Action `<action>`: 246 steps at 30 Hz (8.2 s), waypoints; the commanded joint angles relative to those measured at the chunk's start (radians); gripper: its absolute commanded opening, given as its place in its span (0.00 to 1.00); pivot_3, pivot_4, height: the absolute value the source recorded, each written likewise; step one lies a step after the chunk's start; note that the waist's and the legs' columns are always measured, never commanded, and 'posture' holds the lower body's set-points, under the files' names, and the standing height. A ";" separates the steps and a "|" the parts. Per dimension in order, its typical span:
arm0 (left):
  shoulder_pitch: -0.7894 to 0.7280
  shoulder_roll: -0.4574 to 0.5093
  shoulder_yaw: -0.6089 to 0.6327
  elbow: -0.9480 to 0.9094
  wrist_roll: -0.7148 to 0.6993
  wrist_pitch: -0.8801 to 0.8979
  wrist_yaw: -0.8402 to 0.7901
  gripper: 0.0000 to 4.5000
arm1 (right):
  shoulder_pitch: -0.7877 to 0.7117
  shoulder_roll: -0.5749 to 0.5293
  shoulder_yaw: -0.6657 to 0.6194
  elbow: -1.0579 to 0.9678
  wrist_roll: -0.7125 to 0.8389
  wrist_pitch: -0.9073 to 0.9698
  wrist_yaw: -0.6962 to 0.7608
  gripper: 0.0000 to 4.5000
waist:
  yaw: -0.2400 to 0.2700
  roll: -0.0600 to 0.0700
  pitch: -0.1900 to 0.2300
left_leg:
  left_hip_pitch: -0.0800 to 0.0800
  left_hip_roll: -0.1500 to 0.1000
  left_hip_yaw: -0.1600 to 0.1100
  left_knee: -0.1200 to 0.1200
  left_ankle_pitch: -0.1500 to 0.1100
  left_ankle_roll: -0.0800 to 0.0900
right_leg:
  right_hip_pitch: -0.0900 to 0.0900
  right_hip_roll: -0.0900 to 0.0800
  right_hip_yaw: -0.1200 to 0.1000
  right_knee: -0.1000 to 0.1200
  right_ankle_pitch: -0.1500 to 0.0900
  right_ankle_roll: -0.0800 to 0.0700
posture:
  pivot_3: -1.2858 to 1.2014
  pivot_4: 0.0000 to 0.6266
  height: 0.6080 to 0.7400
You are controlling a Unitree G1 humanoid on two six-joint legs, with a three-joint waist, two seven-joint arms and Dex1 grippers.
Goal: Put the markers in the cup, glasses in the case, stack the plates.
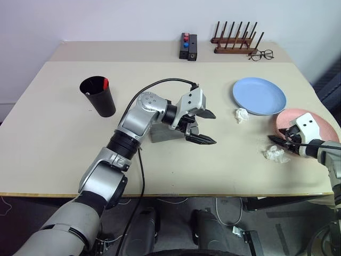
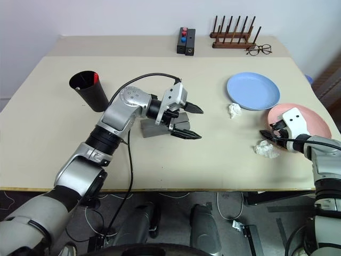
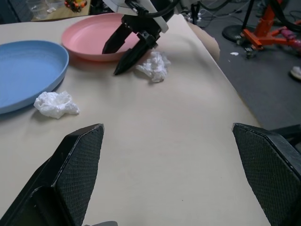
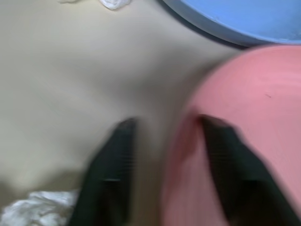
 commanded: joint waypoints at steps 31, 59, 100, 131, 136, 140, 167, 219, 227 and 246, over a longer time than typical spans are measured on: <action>-0.041 0.005 0.021 0.033 0.020 -0.031 0.134 1.00 | -0.527 0.107 0.194 0.346 -0.276 -0.380 -0.178 0.01 | -0.026 0.002 0.001 | 0.001 -0.001 0.000 -0.002 0.000 0.000 | 0.000 0.000 0.000 -0.001 0.000 0.000 | 0.52 0.24 1.00; 0.066 0.118 0.043 -0.192 -0.012 0.148 0.249 1.00 | -0.770 0.277 0.192 0.669 -0.335 -0.470 -0.228 0.75 | -0.030 0.003 0.001 | 0.001 -0.002 0.000 -0.004 0.001 -0.001 | -0.002 0.000 0.000 0.001 0.000 0.000 | 0.52 0.24 1.00; -0.032 0.039 -0.057 0.049 0.034 -0.098 -0.066 1.00 | 0.203 -0.118 -0.063 -0.277 0.133 0.107 0.421 0.75 | -0.018 0.005 0.001 | 0.001 0.001 0.000 -0.001 0.000 0.000 | 0.000 -0.001 0.001 -0.001 0.000 0.000 | 0.52 0.24 1.00; 0.010 0.071 0.007 -0.026 0.029 0.005 0.098 1.00 | -0.487 0.187 -0.033 0.404 -0.006 -0.370 -0.061 0.01 | -0.025 0.005 0.001 | 0.001 -0.001 0.000 -0.002 0.000 0.000 | -0.001 0.000 0.001 0.000 0.000 0.000 | 0.52 0.24 1.00; 0.025 0.104 0.027 -0.089 0.030 0.058 0.146 1.00 | -0.618 0.244 -0.012 0.582 -0.067 -0.457 -0.178 0.01 | -0.029 0.005 0.001 | 0.001 -0.001 0.000 -0.003 0.000 0.000 | -0.001 0.000 0.001 0.000 0.000 0.000 | 0.52 0.24 1.00; 0.063 0.145 0.042 -0.171 0.025 0.114 0.183 1.00 | -0.681 0.287 0.004 0.660 -0.107 -0.488 -0.271 0.01 | -0.031 0.005 0.001 | 0.001 -0.001 0.000 -0.003 0.000 0.000 | -0.001 0.000 0.001 0.001 0.000 0.000 | 0.52 0.24 1.00; 0.072 0.126 0.023 -0.175 0.004 0.123 0.207 1.00 | -0.469 0.203 -0.016 0.473 -0.020 -0.259 0.268 0.76 | -0.030 0.006 0.001 | 0.001 -0.002 0.001 -0.003 0.000 -0.001 | 0.000 0.000 0.001 0.001 0.000 0.000 | 0.52 0.24 1.00; 0.106 0.150 0.032 -0.249 -0.002 0.177 0.239 1.00 | -0.530 0.285 0.012 0.458 -0.028 -0.309 0.171 0.01 | -0.030 0.006 0.001 | 0.002 -0.002 0.000 -0.004 0.000 -0.001 | -0.001 0.000 0.001 0.001 0.000 0.000 | 0.52 0.24 1.00; 0.122 0.154 0.032 -0.260 -0.002 0.178 0.252 1.00 | -0.540 0.275 0.014 0.429 -0.016 -0.299 0.185 0.01 | -0.029 0.006 0.001 | 0.002 -0.002 0.000 -0.004 0.000 -0.001 | -0.001 0.000 0.001 0.001 0.000 0.000 | 0.52 0.24 1.00; 0.115 0.152 0.044 -0.226 -0.007 0.159 0.248 1.00 | -0.503 0.245 0.000 0.342 0.021 -0.247 0.197 0.01 | -0.027 0.006 0.001 | 0.002 -0.001 0.000 -0.004 0.000 -0.001 | -0.001 0.000 0.001 0.001 0.000 0.000 | 0.52 0.24 1.00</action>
